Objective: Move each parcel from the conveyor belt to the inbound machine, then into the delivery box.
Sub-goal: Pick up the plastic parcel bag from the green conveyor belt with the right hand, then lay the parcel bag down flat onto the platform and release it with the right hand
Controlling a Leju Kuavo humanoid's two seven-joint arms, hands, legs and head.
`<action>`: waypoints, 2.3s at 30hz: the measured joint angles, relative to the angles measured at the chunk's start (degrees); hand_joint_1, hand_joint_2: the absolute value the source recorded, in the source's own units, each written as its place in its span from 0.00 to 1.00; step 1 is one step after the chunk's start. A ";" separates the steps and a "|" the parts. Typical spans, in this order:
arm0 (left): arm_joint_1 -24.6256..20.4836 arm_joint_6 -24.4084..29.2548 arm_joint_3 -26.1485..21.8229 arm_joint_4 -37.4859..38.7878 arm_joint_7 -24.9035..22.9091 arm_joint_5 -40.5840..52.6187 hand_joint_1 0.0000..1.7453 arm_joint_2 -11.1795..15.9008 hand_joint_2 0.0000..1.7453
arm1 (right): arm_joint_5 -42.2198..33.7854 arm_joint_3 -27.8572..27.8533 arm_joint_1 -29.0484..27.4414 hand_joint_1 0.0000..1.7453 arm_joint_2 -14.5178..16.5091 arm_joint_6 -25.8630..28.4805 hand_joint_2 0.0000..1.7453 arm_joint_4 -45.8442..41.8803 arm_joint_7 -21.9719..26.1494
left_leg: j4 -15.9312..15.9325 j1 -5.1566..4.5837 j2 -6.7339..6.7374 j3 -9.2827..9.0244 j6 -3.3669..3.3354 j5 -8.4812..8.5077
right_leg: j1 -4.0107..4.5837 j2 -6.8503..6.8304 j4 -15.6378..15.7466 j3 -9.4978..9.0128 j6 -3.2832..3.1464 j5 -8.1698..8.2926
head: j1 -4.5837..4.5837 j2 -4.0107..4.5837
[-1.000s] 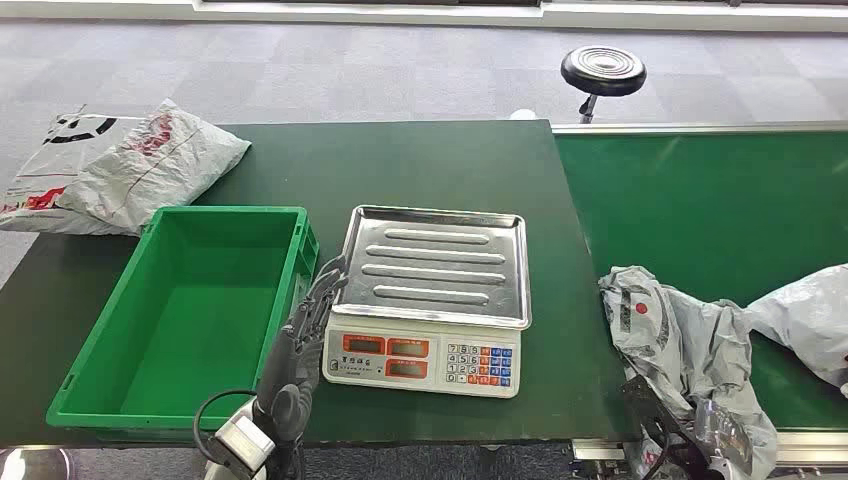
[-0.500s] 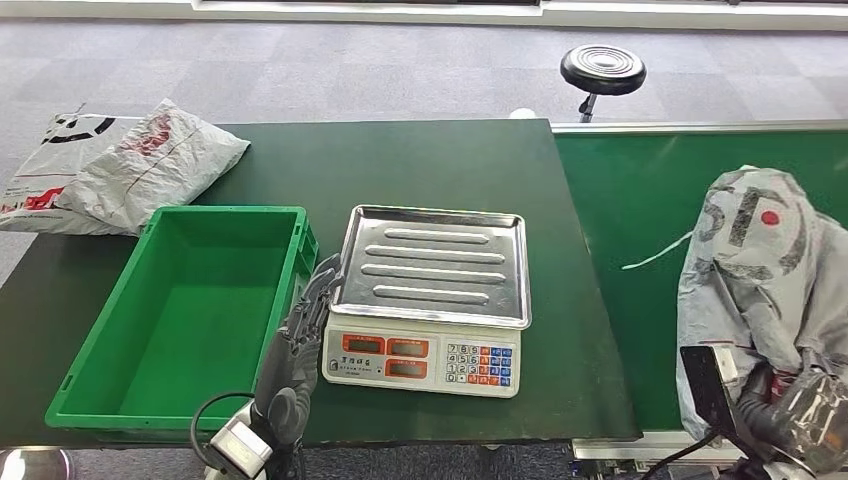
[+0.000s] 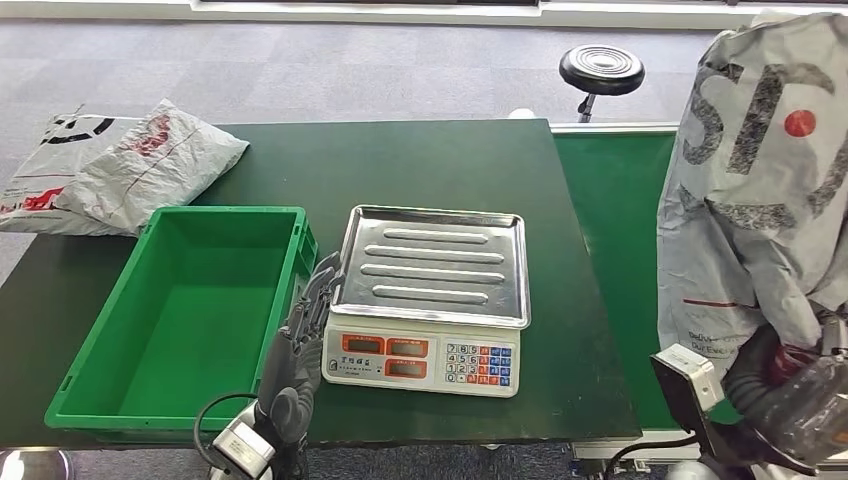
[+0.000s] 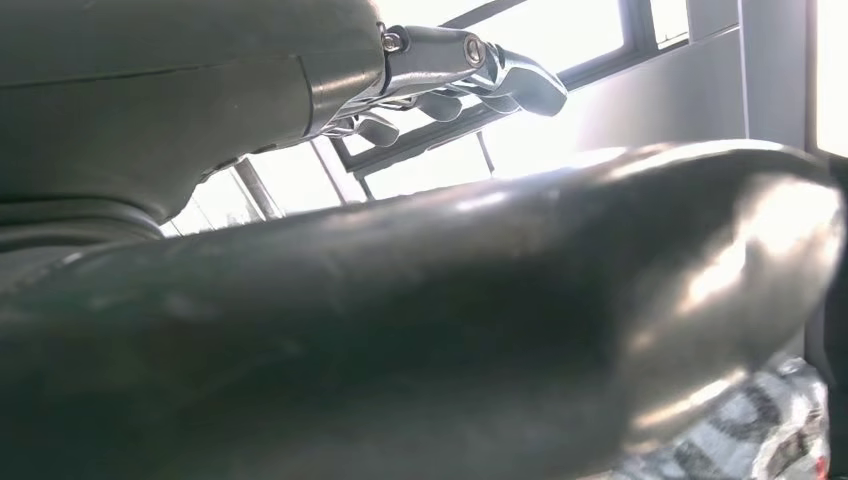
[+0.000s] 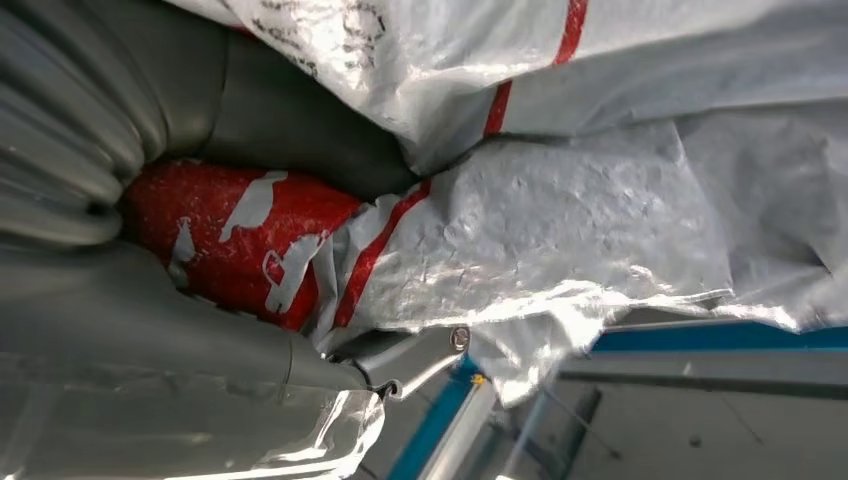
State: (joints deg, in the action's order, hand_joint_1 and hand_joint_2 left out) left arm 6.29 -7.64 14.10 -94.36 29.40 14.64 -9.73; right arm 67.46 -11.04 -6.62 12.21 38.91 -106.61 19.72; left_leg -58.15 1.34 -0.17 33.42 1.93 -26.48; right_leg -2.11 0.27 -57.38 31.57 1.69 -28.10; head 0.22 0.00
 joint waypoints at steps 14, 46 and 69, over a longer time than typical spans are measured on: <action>-2.75 -1.14 1.49 1.99 0.32 -1.91 0.00 0.00 0.00 | -25.93 22.88 17.38 1.00 -1.72 -20.38 1.00 27.97 4.97 | 0.00 0.01 -0.01 -0.02 0.05 0.20 | 0.01 0.01 -0.09 0.06 0.00 0.11 | 0.02 0.00; -2.14 -0.62 1.53 1.99 0.09 -1.81 0.00 0.61 0.00 | -33.50 28.68 27.56 1.00 -1.72 -29.69 1.00 54.40 -0.15 | -0.01 0.01 -0.09 0.10 0.07 0.23 | 0.00 -0.04 -0.08 0.17 0.00 0.12 | 0.02 0.00; -2.13 -0.60 1.53 1.99 0.09 -1.81 0.00 0.65 0.00 | -33.50 28.81 27.98 1.00 -1.72 -29.69 1.00 55.63 -0.14 | -0.01 0.01 -0.09 0.04 0.08 0.25 | 0.00 -0.04 -0.08 0.11 0.01 0.13 | 0.02 0.00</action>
State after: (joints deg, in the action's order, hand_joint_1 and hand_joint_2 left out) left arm 4.17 -8.25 15.63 -92.37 29.49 12.83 -9.08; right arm 33.95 17.77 21.36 10.49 9.22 -50.99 19.58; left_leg -58.16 1.35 -0.26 33.47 2.01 -26.24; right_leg -2.10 0.24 -57.46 31.67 1.70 -27.97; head 0.24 0.00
